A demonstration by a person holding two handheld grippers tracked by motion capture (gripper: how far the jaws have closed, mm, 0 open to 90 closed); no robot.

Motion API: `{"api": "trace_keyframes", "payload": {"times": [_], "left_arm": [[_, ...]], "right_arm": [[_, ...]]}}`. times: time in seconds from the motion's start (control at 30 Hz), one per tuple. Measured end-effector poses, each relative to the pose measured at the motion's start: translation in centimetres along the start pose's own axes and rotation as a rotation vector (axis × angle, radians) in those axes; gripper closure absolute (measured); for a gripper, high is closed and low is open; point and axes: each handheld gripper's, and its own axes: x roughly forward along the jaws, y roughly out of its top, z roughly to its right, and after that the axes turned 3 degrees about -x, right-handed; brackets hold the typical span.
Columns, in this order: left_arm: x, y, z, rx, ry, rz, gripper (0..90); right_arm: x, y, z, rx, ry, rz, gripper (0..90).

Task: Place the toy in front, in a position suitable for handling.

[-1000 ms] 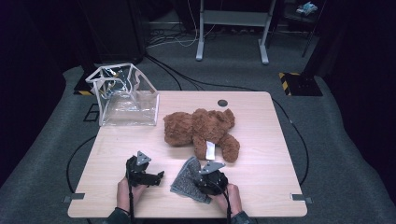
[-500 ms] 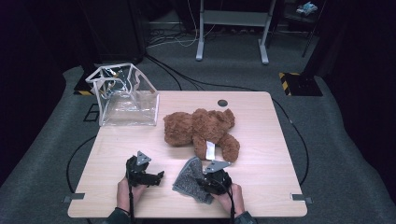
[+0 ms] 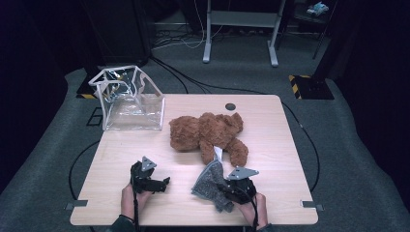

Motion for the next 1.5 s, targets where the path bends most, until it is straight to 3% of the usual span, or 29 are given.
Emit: {"api": "trace_keyframes", "payload": {"times": [0.57, 0.73, 0.83, 1.1, 1.5], "left_arm": [[0.0, 0.0, 0.0, 0.007, 0.001, -0.002, 0.0], [0.0, 0.0, 0.0, 0.001, 0.001, -0.003, 0.0], [0.0, 0.0, 0.0, 0.006, 0.001, -0.002, 0.0], [0.0, 0.0, 0.0, 0.006, 0.001, -0.002, 0.0], [0.0, 0.0, 0.0, 0.005, 0.001, -0.002, 0.0]], "right_arm": [[-4.7, -3.3, 2.9, 0.12, -0.13, 0.015, 74.1], [-5.8, -3.9, 3.7, 0.127, -0.171, 0.015, 74.1], [-6.5, -4.3, 4.4, 0.132, -0.199, 0.011, 74.1], [-8.2, -5.6, 6.9, 0.204, -0.292, 0.009, 74.1], [-9.7, -5.4, 9.7, 0.27, -0.397, 0.057, 74.6]]}}
